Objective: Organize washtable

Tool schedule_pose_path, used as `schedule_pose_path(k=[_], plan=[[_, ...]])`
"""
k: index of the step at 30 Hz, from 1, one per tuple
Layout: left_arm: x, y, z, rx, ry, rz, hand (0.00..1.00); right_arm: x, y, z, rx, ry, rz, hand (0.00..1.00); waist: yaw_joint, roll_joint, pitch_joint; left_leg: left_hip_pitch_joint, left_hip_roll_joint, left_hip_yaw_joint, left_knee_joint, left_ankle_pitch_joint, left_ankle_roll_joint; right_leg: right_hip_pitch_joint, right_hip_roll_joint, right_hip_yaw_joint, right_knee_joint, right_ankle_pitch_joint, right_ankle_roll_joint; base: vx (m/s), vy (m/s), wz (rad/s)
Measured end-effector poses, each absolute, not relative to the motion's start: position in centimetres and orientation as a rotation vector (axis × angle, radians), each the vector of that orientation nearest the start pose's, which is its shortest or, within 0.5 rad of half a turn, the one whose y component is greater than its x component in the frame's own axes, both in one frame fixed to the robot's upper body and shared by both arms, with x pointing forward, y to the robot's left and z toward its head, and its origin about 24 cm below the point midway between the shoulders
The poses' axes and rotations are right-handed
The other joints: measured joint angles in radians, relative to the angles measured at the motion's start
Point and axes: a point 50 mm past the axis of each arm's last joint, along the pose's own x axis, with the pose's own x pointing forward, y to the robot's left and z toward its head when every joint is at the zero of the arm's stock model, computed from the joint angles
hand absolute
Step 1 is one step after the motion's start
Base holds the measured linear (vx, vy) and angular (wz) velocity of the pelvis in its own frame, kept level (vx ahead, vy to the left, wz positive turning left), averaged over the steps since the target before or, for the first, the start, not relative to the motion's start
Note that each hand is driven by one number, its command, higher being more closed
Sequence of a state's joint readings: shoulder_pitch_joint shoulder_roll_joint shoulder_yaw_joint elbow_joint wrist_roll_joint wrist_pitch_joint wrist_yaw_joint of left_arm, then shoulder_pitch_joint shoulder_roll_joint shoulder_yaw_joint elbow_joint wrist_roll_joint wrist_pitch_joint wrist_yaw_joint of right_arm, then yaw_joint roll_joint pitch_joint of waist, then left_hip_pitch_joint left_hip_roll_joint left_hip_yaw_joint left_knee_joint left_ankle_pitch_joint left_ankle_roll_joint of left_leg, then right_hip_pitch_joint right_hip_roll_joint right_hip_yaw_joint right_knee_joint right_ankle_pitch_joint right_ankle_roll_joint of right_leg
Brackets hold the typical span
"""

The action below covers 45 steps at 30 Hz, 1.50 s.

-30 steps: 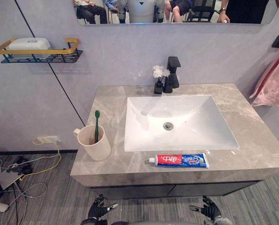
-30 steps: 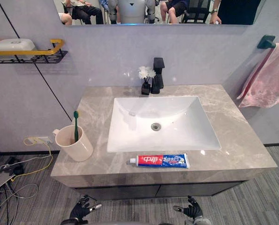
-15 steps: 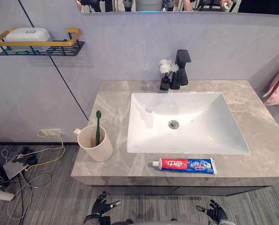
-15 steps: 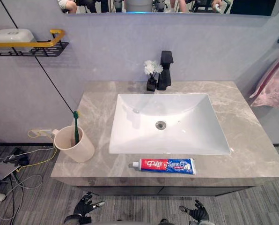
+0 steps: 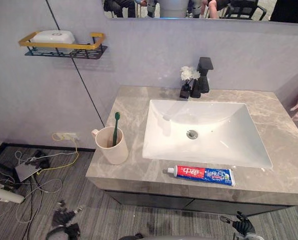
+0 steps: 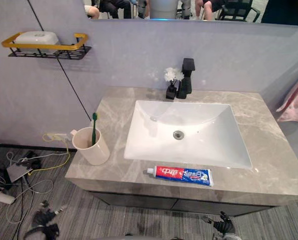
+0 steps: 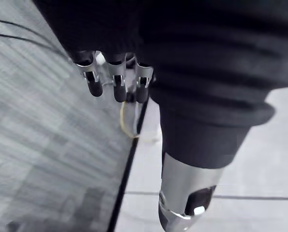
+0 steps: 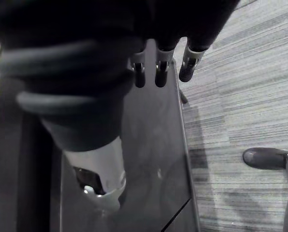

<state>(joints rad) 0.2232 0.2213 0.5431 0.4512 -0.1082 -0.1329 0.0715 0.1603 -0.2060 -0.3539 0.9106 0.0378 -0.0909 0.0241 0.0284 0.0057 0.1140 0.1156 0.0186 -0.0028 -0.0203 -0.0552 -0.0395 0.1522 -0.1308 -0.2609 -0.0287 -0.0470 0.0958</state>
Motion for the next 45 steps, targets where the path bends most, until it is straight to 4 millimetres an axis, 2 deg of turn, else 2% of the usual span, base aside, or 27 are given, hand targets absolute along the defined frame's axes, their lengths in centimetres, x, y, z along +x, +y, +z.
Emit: schedule_pose_path(k=[1,3,4,6,7,8,11,12,14,15,17,18,20,21,23,24,28,30,37,42,45], plan=[[12.9,34.2,-3.2,0.116,0.356,0.733,0.0,8.6,-28.2,-13.1,-0.021,0.918,-0.456,0.0,0.011,0.004,-0.003,0.0,0.0,-0.005,0.001,0.002,0.003,0.001,0.0,-0.005,0.0,0.0,0.0,0.03,-0.009,0.15],[14.5,34.7,1.3,0.168,0.149,0.755,0.0,8.4,-28.4,-13.0,-0.028,0.909,-0.458,0.0,0.019,0.015,-0.011,-0.002,-0.002,-0.024,0.005,0.003,0.004,0.017,-0.004,-0.021,-0.001,-0.004,0.001,0.05,-0.012,0.21],[14.8,34.8,2.5,0.184,0.095,0.762,0.0,8.4,-28.4,-12.9,-0.028,0.909,-0.459,0.0,0.019,0.018,-0.011,-0.002,-0.003,-0.027,0.006,0.003,0.004,0.02,-0.005,-0.027,-0.002,-0.004,0.001,0.05,-0.005,0.24],[16.0,34.4,7.5,0.246,-0.12,0.755,0.0,7.9,-28.5,-13.0,-0.023,0.921,-0.471,0.0,0.02,0.023,-0.013,-0.022,-0.008,-0.046,0.027,0.002,0.004,0.022,-0.01,-0.041,-0.002,-0.004,0.001,0.02,0.002,0.26],[16.3,34.1,8.8,0.267,-0.179,0.749,0.0,7.8,-28.5,-13.1,-0.022,0.924,-0.471,0.0,0.021,0.023,-0.013,-0.026,-0.009,-0.053,0.031,0.002,0.004,0.022,-0.01,-0.045,-0.002,-0.004,0.001,-0.01,0.0,0.27],[16.9,33.4,11.1,0.309,-0.281,0.726,0.0,7.6,-28.4,-13.1,-0.02,0.931,-0.471,0.0,0.026,0.023,-0.013,-0.032,-0.011,-0.06,0.038,0.002,0.004,0.023,-0.01,-0.051,-0.002,-0.004,0.001,-0.02,-0.004,0.18],[17.6,30.3,15.8,0.401,-0.522,0.639,0.0,7.2,-28.4,-13.2,-0.009,0.938,-0.476,0.0,0.035,0.025,-0.012,-0.032,-0.017,-0.079,0.054,0.0,0.005,0.038,-0.014,-0.07,0.002,-0.008,0.0,-0.04,-0.004,0.18],[17.6,29.6,16.6,0.419,-0.564,0.617,0.0,7.2,-28.4,-13.2,-0.007,0.938,-0.473,0.0,0.037,0.027,-0.011,-0.032,-0.017,-0.079,0.057,0.0,0.005,0.037,-0.015,-0.069,0.007,-0.01,-0.001,-0.07,0.002,0.11],[17.7,26.4,19.0,0.47,-0.708,0.487,0.0,7.3,-28.2,-13.3,-0.001,0.936,-0.454,0.0,0.037,0.03,-0.01,-0.031,-0.018,-0.083,0.066,-0.001,0.006,0.038,-0.016,-0.07,0.021,-0.014,-0.001,-0.09,0.004,0.05],[17.7,25.5,19.4,0.476,-0.737,0.444,0.0,7.3,-28.1,-13.3,0.003,0.934,-0.449,0.0,0.037,0.032,-0.009,-0.031,-0.018,-0.085,0.07,-0.001,0.006,0.037,-0.016,-0.071,0.025,-0.017,0.0,-0.11,0.001,0.08],[17.7,22.0,20.6,0.492,-0.837,0.262,0.0,7.6,-27.8,-13.3,0.015,0.929,-0.421,0.0,0.023,0.034,-0.009,-0.029,-0.019,-0.096,0.073,-0.001,0.007,0.036,-0.019,-0.076,0.035,-0.025,-0.004,-0.12,-0.001,0.1],[17.6,21.1,20.8,0.49,-0.859,0.216,0.0,7.8,-27.7,-13.3,0.016,0.925,-0.415,0.0,0.015,0.033,-0.009,-0.03,-0.019,-0.098,0.073,-0.001,0.006,0.036,-0.02,-0.079,0.036,-0.025,-0.004,-0.09,0.002,0.1],[17.8,17.6,21.3,0.476,-0.928,0.011,0.0,8.2,-27.1,-13.4,0.004,0.922,-0.375,0.0,0.008,0.032,-0.007,-0.031,-0.019,-0.1,0.075,0.001,0.006,0.035,-0.02,-0.08,0.041,-0.025,-0.004,-0.09,0.007,0.05],[17.9,16.8,21.4,0.475,-0.942,-0.04,0.0,8.3,-26.9,-13.4,0.004,0.92,-0.364,0.0,0.007,0.032,-0.007,-0.031,-0.019,-0.1,0.075,0.001,0.005,0.035,-0.02,-0.08,0.041,-0.025,-0.004,-0.08,0.006,-0.02],[18.0,13.8,21.4,0.434,-0.98,-0.23,0.0,8.7,-26.0,-13.6,-0.009,0.926,-0.307,0.0,-0.006,0.032,-0.008,-0.033,-0.017,-0.098,0.07,-0.001,-0.001,0.033,-0.019,-0.077,0.04,-0.025,-0.004,-0.06,0.0,-0.02],[18.0,13.2,21.3,0.422,-0.982,-0.266,0.0,8.8,-25.8,-13.7,-0.009,0.925,-0.292,0.0,-0.013,0.032,-0.008,-0.033,-0.016,-0.098,0.069,-0.001,-0.002,0.032,-0.018,-0.076,0.04,-0.025,-0.004,-0.02,-0.001,-0.05],[19.0,9.6,20.0,0.399,-0.944,-0.492,0.0,8.9,-24.9,-14.0,-0.007,0.939,-0.246,0.0,-0.016,0.03,-0.009,-0.033,-0.004,-0.075,0.059,0.006,-0.001,0.017,-0.008,-0.057,0.033,-0.013,-0.002,0.03,-0.007,-0.18],[19.7,7.6,18.4,0.419,-0.878,-0.61,0.0,8.9,-24.7,-14.0,-0.001,0.939,-0.244,0.0,-0.019,0.028,-0.01,-0.036,-0.001,-0.066,0.058,0.012,0.0,0.016,-0.004,-0.043,0.026,-0.008,-0.005,0.09,-0.006,-0.13],[21.1,3.6,14.3,0.457,-0.693,-0.794,0.0,10.2,-24.1,-13.9,0.009,0.91,-0.227,0.0,-0.042,0.016,-0.014,-0.032,-0.001,-0.045,0.055,0.011,0.0,0.013,-0.006,-0.029,0.024,-0.008,-0.005,0.03,0.009,-0.07],[21.7,2.7,12.9,0.515,-0.647,-0.811,0.0,10.2,-23.5,-14.0,0.018,0.913,-0.216,0.0,-0.044,0.008,-0.015,-0.031,0.003,-0.027,0.052,0.011,0.0,0.001,-0.007,-0.01,0.029,-0.006,-0.005,-0.04,0.011,-0.1],[22.4,2.5,11.3,0.569,-0.578,-0.815,0.0,10.0,-23.4,-14.1,0.015,0.921,-0.21,0.0,-0.044,0.007,-0.015,-0.017,0.005,-0.021,0.041,0.012,0.0,0.003,-0.002,-0.01,0.02,0.003,-0.005,-0.06,-0.003,-0.1]])
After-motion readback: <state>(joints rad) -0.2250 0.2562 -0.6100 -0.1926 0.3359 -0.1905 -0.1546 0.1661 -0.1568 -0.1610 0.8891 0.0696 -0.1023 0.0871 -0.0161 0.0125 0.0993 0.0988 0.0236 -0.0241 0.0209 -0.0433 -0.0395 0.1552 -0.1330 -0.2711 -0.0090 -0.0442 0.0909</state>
